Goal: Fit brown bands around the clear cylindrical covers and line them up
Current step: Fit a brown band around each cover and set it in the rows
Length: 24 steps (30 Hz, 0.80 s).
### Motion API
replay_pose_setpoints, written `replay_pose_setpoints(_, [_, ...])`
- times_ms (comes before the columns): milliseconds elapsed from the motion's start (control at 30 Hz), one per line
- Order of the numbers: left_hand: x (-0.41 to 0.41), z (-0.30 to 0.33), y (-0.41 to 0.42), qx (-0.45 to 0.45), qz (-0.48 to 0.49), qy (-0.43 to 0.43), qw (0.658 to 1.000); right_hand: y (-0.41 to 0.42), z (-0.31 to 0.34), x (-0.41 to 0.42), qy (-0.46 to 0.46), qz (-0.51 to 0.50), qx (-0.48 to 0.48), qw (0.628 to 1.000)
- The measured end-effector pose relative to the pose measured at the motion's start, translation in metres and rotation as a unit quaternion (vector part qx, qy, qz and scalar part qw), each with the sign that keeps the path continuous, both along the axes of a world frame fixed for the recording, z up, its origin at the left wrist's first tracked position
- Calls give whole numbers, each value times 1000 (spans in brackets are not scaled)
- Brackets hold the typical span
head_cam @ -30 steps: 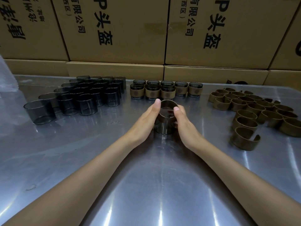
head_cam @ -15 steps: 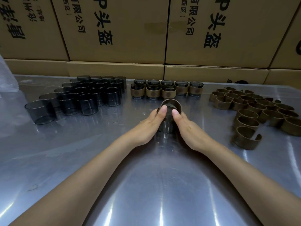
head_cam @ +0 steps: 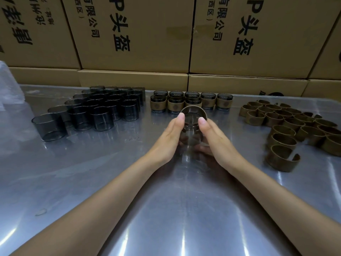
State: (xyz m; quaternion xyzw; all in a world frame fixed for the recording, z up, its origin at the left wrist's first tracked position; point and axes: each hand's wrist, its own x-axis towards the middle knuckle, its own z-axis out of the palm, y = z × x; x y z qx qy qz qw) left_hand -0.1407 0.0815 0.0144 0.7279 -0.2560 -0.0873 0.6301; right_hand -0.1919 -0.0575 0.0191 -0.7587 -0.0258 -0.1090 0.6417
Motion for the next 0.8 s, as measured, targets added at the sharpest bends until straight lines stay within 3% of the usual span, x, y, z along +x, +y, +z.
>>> replay_pose_setpoints(200, [-6,4,-1,-107,-28,55,992,-1,-1,-1,-19,-12,62,998])
replay_pose_setpoints(367, [-8,6,-3,-166,-20,99,981,-1,-3,-1,-40,-36,38,998])
replay_pose_setpoints(800, [-7,7,-7,-176,-3,133,975,-1,-5,2,-68,-55,64,994])
